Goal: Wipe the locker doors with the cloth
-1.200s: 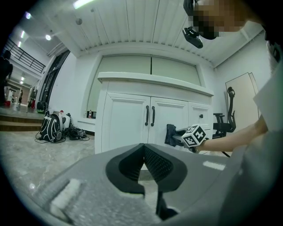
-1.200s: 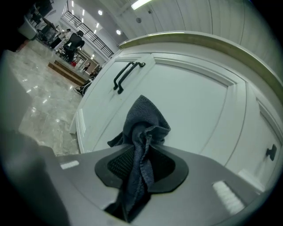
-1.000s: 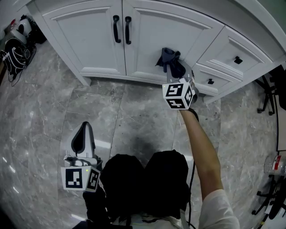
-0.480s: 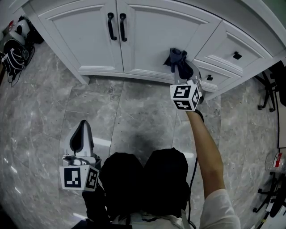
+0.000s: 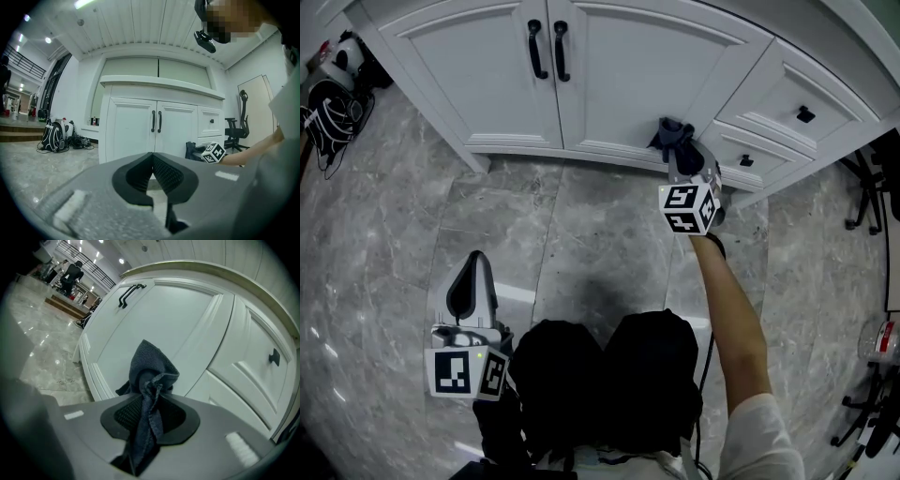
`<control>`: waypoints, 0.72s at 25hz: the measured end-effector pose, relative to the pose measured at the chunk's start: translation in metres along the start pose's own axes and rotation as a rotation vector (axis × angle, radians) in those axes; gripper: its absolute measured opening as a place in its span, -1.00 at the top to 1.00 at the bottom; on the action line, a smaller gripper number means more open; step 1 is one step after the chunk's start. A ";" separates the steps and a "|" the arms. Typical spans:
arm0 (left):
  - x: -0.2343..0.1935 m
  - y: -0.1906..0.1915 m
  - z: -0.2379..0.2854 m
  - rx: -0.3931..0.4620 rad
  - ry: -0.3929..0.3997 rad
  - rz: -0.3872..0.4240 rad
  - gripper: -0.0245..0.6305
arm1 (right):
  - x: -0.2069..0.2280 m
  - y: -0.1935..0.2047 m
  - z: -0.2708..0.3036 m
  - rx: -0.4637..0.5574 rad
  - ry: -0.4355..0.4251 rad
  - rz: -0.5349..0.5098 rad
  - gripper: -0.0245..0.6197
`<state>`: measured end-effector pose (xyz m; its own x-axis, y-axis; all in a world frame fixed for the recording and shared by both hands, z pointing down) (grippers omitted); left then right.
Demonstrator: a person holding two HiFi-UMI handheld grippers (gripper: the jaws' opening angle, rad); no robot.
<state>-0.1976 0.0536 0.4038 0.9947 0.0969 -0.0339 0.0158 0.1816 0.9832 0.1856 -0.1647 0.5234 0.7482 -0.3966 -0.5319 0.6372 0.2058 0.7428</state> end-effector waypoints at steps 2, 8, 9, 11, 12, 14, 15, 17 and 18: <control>-0.003 0.000 -0.001 0.000 -0.006 0.004 0.92 | -0.006 0.007 0.005 -0.020 -0.013 0.002 0.63; -0.007 0.003 -0.001 -0.010 -0.016 0.003 0.92 | -0.018 0.021 0.015 -0.043 -0.022 0.036 0.63; -0.007 0.004 -0.001 -0.012 -0.016 0.002 0.92 | -0.019 0.021 0.016 -0.044 -0.018 0.049 0.63; -0.008 0.006 0.000 -0.016 -0.015 0.001 0.92 | -0.021 0.020 0.016 -0.044 -0.008 0.076 0.63; -0.009 0.007 0.000 -0.018 -0.015 0.000 0.92 | -0.022 0.020 0.017 -0.042 -0.007 0.080 0.63; -0.010 0.008 0.000 -0.021 -0.016 -0.002 0.92 | -0.029 0.016 0.021 -0.036 -0.029 0.068 0.63; -0.011 0.009 0.001 -0.022 -0.017 -0.002 0.92 | -0.033 0.013 0.025 -0.034 -0.044 0.060 0.63; -0.012 0.009 0.000 -0.025 -0.020 -0.002 0.92 | -0.042 0.003 0.033 -0.027 -0.058 0.068 0.63; -0.013 0.009 0.000 -0.026 -0.023 -0.001 0.92 | -0.046 -0.003 0.036 -0.021 -0.059 0.082 0.63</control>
<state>-0.2107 0.0538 0.4134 0.9968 0.0740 -0.0308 0.0148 0.2070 0.9782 0.1429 -0.1797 0.5603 0.7863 -0.4291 -0.4444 0.5784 0.2586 0.7737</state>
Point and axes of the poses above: the fingertips, and each gripper's own axes: z forward along the fingers, x to its right, y out of its underside, the point moved 10 cm from there along -z, backward along the fingers, and after that the axes turned 9 degrees about -y, right-handed, at the moved point
